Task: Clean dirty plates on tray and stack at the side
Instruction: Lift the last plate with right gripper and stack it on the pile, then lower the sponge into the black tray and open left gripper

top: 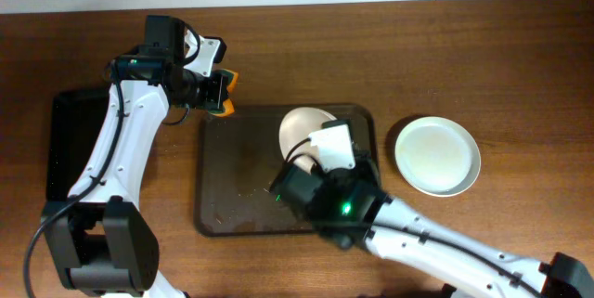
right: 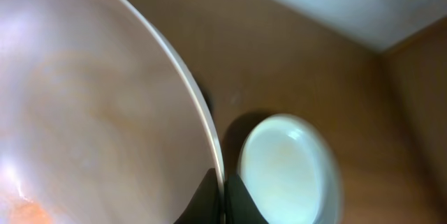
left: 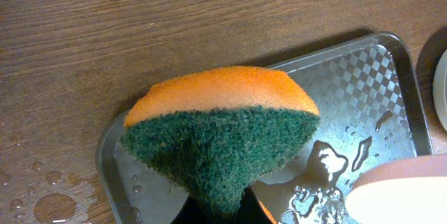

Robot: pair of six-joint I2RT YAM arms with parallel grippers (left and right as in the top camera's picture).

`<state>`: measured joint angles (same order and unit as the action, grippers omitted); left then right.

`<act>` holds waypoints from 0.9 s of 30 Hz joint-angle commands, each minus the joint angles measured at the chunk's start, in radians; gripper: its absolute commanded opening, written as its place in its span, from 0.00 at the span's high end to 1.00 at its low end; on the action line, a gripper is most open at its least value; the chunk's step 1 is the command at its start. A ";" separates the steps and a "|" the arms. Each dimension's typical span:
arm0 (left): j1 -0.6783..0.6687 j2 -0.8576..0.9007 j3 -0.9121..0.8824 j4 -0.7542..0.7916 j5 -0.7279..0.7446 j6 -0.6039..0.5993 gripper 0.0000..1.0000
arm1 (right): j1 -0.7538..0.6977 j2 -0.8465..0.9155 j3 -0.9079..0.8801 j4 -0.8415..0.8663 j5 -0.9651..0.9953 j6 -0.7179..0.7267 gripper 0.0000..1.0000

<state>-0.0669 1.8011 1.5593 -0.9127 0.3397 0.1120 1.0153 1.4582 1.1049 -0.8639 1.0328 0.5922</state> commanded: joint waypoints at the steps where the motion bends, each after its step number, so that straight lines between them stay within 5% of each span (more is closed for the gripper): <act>1: 0.003 0.006 -0.009 0.002 -0.001 0.006 1.00 | 0.100 -0.013 0.002 0.007 0.352 -0.044 0.96; 4: 0.003 0.007 -0.008 0.003 -0.015 0.006 1.00 | 0.129 -0.013 0.002 0.007 0.348 -0.034 0.96; 7: 0.003 0.007 -0.008 0.003 -0.016 0.006 1.00 | 0.055 -0.018 0.002 0.035 -0.078 0.079 0.96; 11: 0.003 0.014 -0.008 0.002 -0.017 0.006 1.00 | -0.289 -0.079 0.002 0.094 -0.716 0.035 0.96; 14: 0.003 0.016 -0.008 0.002 -0.031 0.006 1.00 | -0.699 -0.098 0.002 0.076 -1.059 -0.065 0.96; 20: 0.003 0.016 -0.008 0.001 -0.031 0.006 1.00 | -1.226 -0.058 -0.111 -0.039 -1.078 -0.085 0.96; 25: 0.003 0.016 -0.008 0.002 -0.034 0.006 1.00 | -1.371 -0.042 -0.285 0.089 -1.076 -0.089 0.96; 27: 0.003 0.016 -0.008 0.002 -0.084 0.006 1.00 | -1.371 -0.042 -0.285 0.106 -1.075 -0.088 0.75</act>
<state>-0.0669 1.8088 1.5558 -0.9131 0.3027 0.1120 -0.3546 1.4185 0.8272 -0.7734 -0.0437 0.5167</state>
